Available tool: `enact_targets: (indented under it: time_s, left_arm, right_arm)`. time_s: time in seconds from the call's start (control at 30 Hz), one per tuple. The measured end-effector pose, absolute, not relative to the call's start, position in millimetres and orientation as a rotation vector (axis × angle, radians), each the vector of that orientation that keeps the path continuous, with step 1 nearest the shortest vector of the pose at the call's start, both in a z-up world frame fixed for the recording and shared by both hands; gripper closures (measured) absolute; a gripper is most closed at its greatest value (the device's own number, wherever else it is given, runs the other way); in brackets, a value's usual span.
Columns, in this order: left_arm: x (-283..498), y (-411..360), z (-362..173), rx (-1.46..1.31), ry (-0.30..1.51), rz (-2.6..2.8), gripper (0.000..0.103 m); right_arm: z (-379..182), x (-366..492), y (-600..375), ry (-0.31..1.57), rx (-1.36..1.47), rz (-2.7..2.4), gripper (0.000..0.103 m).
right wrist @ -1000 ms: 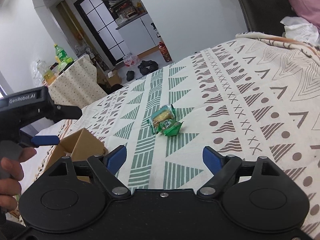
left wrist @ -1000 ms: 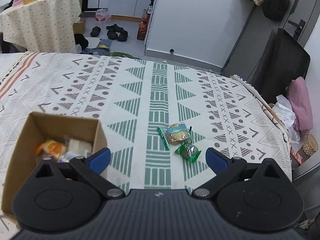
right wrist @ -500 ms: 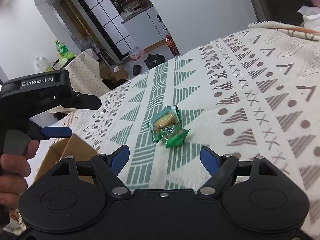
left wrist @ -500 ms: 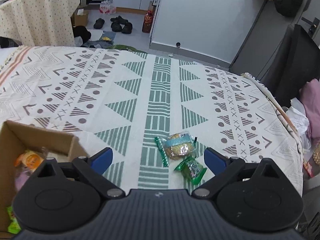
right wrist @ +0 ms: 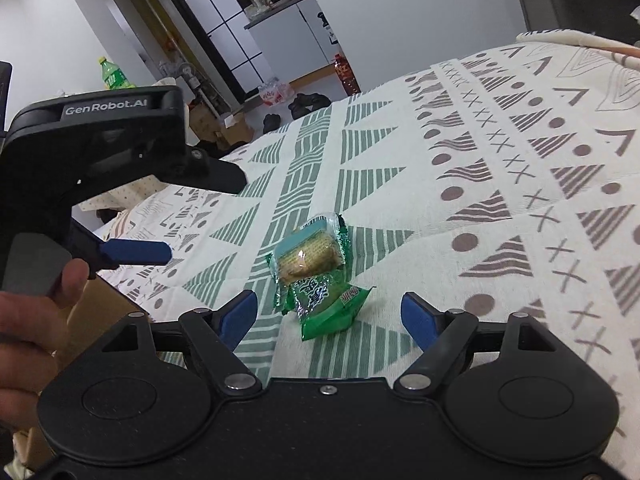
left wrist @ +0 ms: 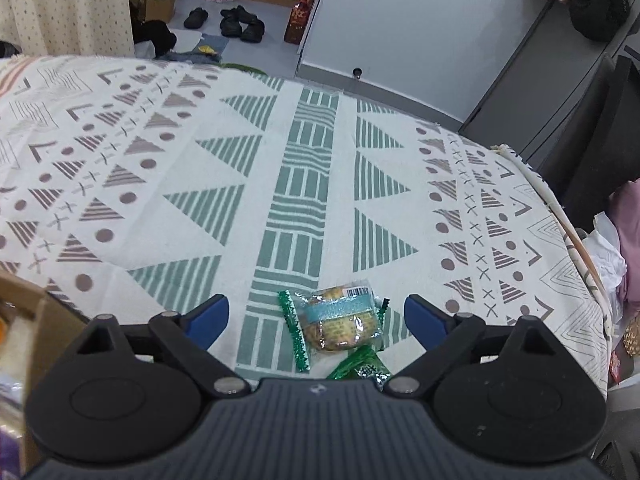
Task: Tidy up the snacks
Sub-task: 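Withdraw both grippers from the box toward the green cake packet, then grasp the cake packet with the left gripper while the right grasps its green wrapper end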
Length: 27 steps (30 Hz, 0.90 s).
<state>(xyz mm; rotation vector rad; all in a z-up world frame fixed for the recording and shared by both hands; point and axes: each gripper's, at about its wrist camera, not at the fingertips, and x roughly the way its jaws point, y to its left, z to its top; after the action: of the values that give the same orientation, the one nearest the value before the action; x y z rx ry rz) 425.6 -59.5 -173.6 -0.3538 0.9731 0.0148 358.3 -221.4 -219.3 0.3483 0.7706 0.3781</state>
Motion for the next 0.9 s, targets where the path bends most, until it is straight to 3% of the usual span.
enact_targets:
  time_s: [0.1,0.17,0.23,0.33,0.63,0.9]
  left_arm:
    - [431.8,-61.1,-185.4,-0.364,0.985,0.001,0.009]
    - [435.7,-62.7,-192.2,-0.37,0.99,-0.006,0.01]
    - [440.0,-65.7,-199.0,-0.367,0.994,-0.013,0.01]
    - [443.6,-70.9,-207.1,-0.37,0.998,-0.031,0.01]
    - [450.0,-86.5,-222.7,-0.327,1.009,-0.044,0.016]
    - [447.6,-88.6,-231.4,-0.294,1.01,-0.014,0.039]
  right_arm:
    - [-225.4,365.1,-217.6,0.782,0.343,0.384,0.03]
    - [-229.6,369.0,-217.0,0.79,0.347,0.392,0.04]
    - [-232.5,371.1,-218.5,0.8,0.354,0.4,0.063]
    - [-234.0,373.3,-224.9,0.812,0.386,0.399,0.073]
    - [-230.9,375.9,-236.0,0.823,0.373,0.348,0.075]
    - [-229.9,377.3,-245.4,0.825,0.381,0.308,0.075]
